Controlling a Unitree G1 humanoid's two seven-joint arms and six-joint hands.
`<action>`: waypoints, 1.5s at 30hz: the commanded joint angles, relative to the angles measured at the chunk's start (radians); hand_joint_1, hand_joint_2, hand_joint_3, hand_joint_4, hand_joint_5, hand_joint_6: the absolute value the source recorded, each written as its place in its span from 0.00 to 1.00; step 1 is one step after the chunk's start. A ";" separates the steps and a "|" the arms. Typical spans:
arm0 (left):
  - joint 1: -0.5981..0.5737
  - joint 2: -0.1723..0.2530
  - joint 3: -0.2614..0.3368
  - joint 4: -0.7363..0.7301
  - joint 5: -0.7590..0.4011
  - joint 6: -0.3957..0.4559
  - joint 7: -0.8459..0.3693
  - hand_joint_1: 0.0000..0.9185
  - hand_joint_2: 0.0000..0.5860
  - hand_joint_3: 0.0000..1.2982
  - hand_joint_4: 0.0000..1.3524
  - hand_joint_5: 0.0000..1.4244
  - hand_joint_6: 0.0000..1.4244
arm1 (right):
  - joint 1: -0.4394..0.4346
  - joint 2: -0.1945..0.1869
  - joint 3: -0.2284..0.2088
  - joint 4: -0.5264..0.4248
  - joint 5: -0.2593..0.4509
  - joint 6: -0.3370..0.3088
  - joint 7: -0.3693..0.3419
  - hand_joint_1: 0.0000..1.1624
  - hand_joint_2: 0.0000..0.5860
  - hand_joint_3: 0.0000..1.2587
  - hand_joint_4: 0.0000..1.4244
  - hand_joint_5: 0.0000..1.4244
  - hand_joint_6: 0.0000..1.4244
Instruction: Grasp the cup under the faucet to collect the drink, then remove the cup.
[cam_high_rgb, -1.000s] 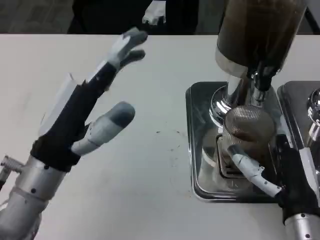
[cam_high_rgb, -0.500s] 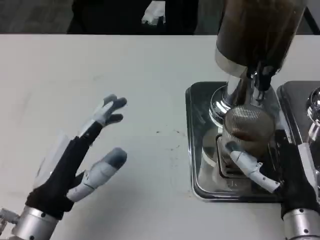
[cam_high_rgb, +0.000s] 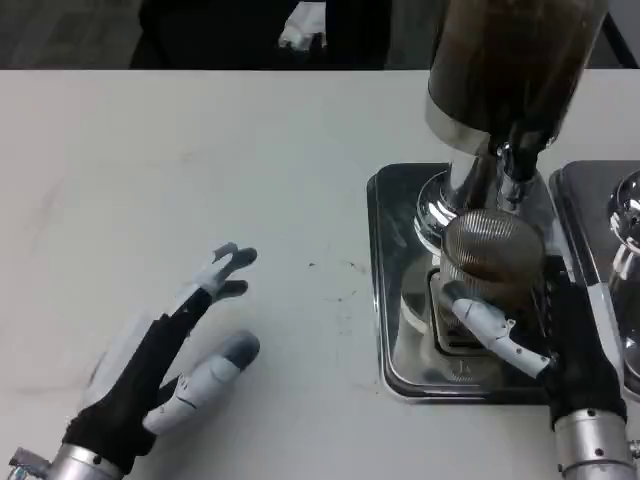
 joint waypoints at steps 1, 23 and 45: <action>0.006 0.008 -0.008 0.008 0.002 -0.009 0.020 0.00 0.24 0.10 0.01 0.13 0.07 | -0.034 0.013 0.003 0.043 0.002 -0.029 -0.003 0.68 0.31 0.00 0.00 0.00 0.04; 0.034 0.001 -0.007 -0.005 -0.054 0.007 0.011 0.00 0.25 0.11 0.02 0.13 0.07 | -0.084 0.048 0.006 0.173 -0.011 -0.059 -0.053 0.79 0.29 0.04 0.14 0.17 0.26; 0.056 0.001 -0.011 -0.032 -0.085 0.029 0.002 0.00 0.25 0.12 0.02 0.13 0.07 | -0.114 0.083 -0.008 0.209 -0.074 -0.091 -0.249 0.97 0.26 0.47 0.46 0.51 0.68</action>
